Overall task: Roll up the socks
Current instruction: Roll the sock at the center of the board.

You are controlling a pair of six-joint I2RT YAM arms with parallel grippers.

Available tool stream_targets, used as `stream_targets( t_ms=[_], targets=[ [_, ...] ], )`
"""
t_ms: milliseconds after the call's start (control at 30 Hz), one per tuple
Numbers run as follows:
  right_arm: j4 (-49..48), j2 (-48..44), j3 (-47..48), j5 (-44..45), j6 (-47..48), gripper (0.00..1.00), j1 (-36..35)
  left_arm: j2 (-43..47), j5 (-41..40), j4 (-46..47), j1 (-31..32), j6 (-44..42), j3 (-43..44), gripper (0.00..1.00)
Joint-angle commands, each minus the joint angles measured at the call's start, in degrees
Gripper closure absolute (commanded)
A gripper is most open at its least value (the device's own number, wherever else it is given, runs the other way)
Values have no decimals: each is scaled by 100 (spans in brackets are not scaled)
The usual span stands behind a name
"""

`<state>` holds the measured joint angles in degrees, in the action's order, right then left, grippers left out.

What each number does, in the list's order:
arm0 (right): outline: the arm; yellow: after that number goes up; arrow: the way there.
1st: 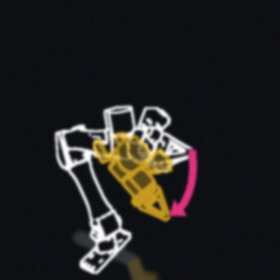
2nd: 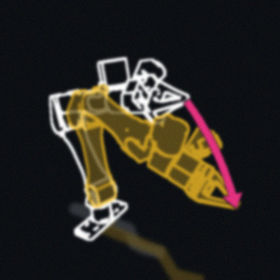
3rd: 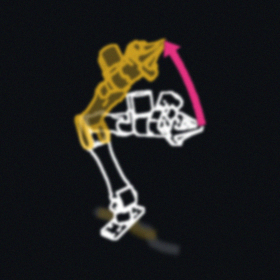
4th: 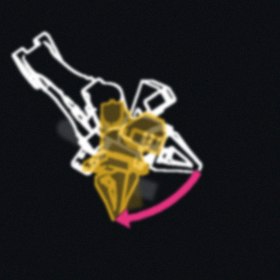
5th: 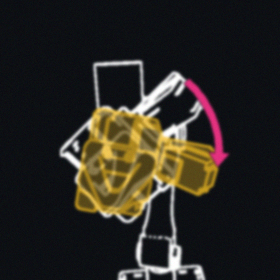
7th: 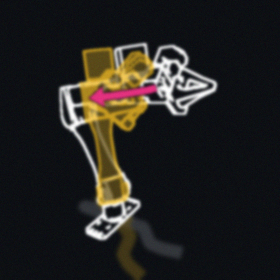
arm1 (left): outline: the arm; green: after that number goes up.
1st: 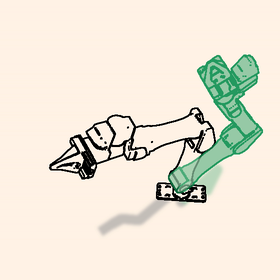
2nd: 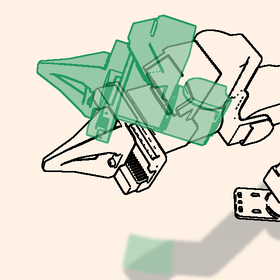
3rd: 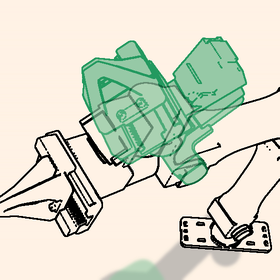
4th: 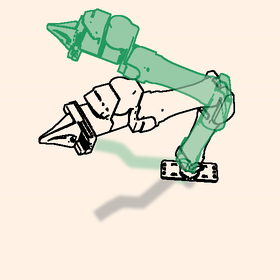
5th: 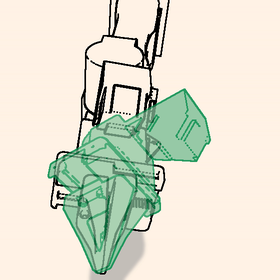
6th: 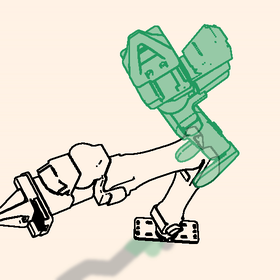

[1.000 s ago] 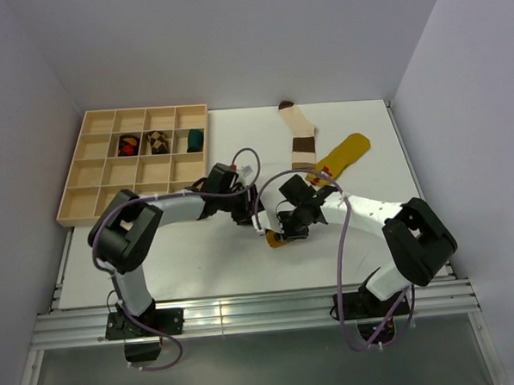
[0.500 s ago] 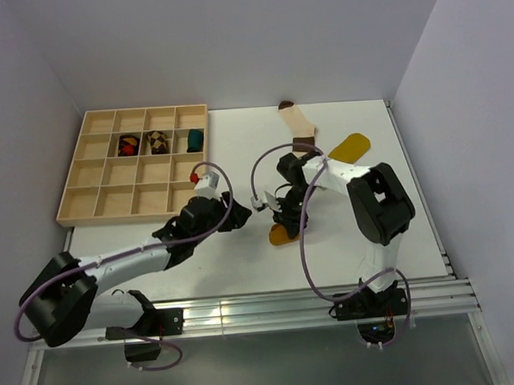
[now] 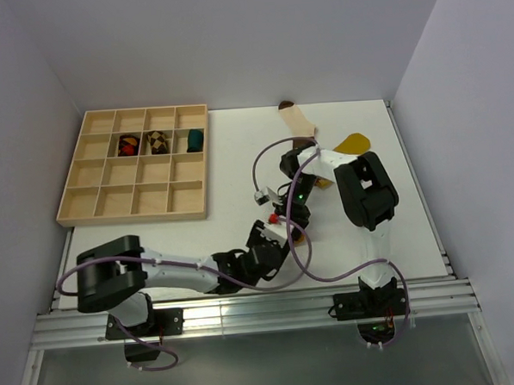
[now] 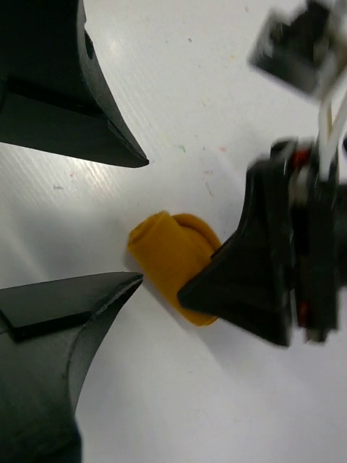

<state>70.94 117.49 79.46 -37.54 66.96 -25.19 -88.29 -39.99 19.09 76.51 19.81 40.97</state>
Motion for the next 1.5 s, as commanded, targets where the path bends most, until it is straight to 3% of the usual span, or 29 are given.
stream_targets(
  t_ms=[0, 433, 767, 1100, 1467],
  targets=[
    [-80, 274, -89, 563, -25, 69, 32, -539, -677, 33, 346, -1022, 490, 34],
    [157, 573, 175, 563, -95, 69, 40, -1058, 719, 103, 435, -2701, 878, 30],
    [272, 731, 316, 546, -148, 69, 40, -1313, 1054, 94, 444, -3352, 983, 30],
    [412, 889, 447, 520, -148, 70, 40, -1471, 1687, 384, 92, -3730, 1036, 32],
    [491, 968, 527, 493, -148, 70, 32, -1647, 2618, -203, -251, -3660, 1352, 38]
  ],
)
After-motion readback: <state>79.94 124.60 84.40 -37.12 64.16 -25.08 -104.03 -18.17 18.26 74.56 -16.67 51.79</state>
